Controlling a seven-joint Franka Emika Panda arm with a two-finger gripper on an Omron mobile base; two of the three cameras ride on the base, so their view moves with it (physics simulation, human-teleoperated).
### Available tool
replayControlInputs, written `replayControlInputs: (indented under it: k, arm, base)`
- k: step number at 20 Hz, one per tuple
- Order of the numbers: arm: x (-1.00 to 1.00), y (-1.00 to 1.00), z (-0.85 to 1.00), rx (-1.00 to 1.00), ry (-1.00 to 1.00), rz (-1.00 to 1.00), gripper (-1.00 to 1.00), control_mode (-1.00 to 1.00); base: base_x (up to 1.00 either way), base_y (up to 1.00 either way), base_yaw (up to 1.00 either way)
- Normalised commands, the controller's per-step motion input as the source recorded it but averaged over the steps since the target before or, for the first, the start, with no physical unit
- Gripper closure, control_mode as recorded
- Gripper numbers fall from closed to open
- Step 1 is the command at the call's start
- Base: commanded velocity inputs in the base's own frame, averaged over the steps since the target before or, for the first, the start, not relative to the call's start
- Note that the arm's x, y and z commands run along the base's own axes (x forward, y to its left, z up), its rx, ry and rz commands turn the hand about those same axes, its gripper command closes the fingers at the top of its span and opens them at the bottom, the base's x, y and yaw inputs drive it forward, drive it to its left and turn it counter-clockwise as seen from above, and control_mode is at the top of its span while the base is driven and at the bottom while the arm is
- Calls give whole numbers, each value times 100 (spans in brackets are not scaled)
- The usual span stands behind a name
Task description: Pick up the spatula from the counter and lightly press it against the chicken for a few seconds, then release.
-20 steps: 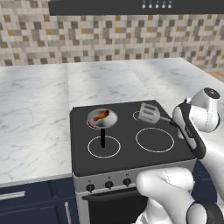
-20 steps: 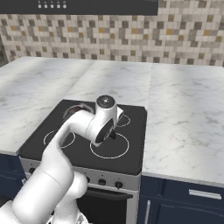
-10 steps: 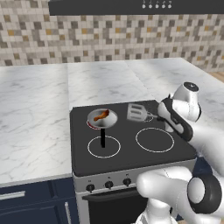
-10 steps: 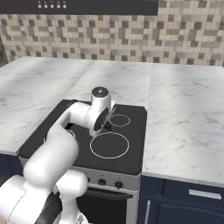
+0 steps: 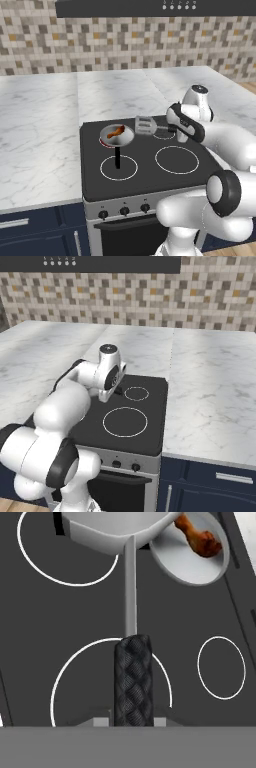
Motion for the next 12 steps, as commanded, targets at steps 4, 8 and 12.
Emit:
replayControlInputs:
  k: [4, 8, 12]
  arm:
    - [40, 23, 0, -6, 8, 0, 100, -100]
    - [50, 16, 0, -6, 11, 0, 100, -100]
    - [48, 10, 0, -5, 13, 0, 100, -100]
  base:
    - [0, 0, 0]
    - [0, 0, 0]
    - [0, 0, 0]
